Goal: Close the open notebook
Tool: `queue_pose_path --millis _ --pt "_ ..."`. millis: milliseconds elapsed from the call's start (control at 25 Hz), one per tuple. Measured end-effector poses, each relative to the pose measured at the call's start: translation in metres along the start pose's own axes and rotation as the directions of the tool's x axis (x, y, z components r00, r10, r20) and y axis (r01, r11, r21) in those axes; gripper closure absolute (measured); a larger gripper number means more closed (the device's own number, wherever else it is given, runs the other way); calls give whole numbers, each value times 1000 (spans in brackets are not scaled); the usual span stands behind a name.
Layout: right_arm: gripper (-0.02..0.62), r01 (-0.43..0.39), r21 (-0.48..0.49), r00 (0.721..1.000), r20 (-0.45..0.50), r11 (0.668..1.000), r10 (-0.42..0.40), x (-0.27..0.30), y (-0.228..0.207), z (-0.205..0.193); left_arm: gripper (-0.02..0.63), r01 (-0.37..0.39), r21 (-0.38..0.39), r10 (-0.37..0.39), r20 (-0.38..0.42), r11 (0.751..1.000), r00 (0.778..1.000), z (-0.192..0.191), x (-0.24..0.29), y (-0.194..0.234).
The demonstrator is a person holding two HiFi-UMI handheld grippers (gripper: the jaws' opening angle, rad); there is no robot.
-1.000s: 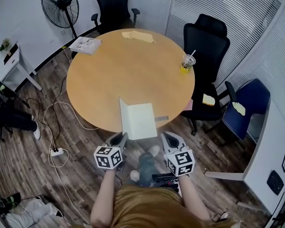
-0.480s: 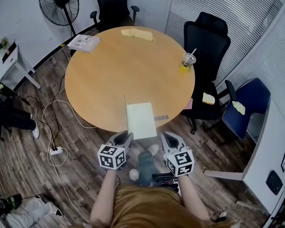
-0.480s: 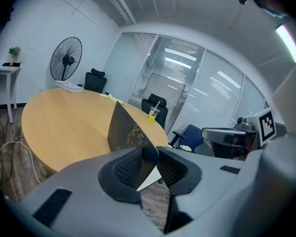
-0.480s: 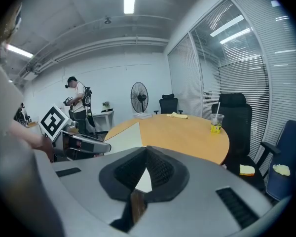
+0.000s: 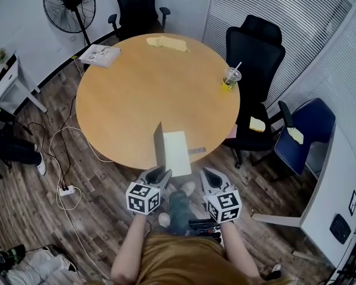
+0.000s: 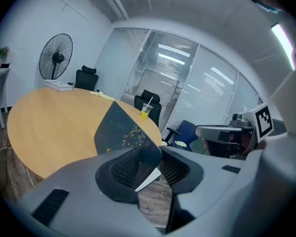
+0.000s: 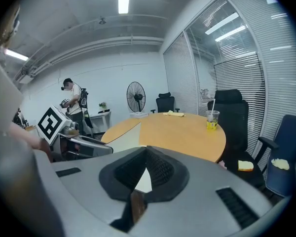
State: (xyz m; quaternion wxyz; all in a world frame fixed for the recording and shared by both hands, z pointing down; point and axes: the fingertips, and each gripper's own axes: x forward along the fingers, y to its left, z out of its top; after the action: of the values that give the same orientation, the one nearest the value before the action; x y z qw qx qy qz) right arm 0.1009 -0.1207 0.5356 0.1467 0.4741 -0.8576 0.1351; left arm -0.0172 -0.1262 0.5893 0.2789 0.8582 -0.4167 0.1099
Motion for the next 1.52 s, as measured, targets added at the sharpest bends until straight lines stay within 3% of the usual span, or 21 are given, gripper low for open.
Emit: queue_pose_path --millis 800,1080,1520 --pt "584 30 34 999 -25 999 -29 7 -20 -8 433 96 60 -90 -87 994 992 -10 35 -24" --pt "584 27 34 1000 -12 999 -27 13 -20 0 433 136 25 -132 -123 990 984 -20 50 -31" --pt "584 68 60 997 -46 996 -65 17 -47 -15 425 160 82 -143 -188 984 972 -38 75 -37"
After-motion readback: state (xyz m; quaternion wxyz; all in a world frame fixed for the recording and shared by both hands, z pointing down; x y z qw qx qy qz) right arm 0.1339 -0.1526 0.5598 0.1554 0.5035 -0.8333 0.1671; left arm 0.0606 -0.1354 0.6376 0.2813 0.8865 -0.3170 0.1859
